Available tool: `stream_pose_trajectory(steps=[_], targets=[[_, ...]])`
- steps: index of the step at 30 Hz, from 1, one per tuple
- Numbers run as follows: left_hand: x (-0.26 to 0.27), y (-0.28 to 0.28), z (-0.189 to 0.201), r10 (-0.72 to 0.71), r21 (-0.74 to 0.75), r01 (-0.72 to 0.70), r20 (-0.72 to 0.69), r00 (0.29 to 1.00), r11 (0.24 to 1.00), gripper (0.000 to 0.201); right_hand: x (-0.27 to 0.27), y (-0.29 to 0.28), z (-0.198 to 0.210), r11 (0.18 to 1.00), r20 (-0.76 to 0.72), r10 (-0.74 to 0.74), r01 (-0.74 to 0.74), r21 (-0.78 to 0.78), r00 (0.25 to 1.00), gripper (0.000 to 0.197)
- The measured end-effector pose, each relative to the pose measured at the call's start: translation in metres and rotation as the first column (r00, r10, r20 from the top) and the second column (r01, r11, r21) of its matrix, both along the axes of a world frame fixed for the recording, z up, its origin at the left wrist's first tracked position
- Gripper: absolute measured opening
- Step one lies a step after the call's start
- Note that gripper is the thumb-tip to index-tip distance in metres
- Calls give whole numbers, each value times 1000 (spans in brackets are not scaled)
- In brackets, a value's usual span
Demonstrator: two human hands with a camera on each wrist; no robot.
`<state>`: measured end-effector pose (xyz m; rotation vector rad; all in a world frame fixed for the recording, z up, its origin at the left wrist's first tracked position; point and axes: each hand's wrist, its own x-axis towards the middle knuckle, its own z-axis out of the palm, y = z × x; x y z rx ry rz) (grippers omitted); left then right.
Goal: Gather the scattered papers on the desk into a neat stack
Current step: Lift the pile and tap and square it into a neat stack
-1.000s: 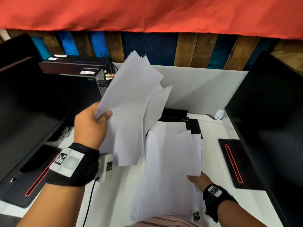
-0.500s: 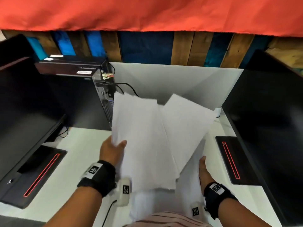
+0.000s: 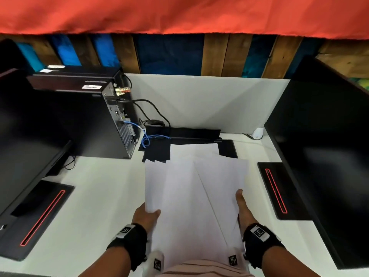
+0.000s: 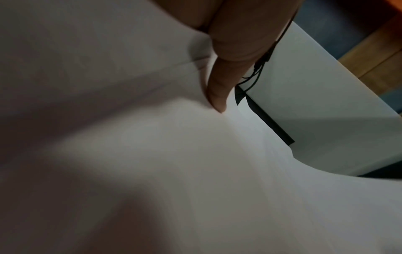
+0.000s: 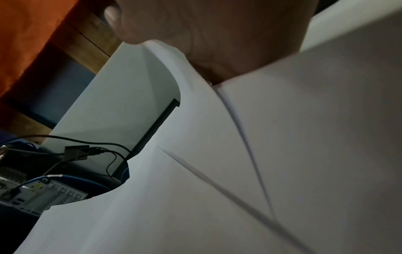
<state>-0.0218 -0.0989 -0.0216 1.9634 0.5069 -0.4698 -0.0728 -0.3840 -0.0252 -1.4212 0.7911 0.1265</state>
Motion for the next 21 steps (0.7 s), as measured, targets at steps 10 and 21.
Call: stream_pose_trajectory(steps=[10,21], targets=[[-2,8,0,-97,-24,98,63,993,995,59,-2,3,-9,952,104,26,7,-307,994,33],[22,17,-14,-234,-78,230,-57,970,970,88,22,-35,5,971,-296,125,-178,-161,947,61]])
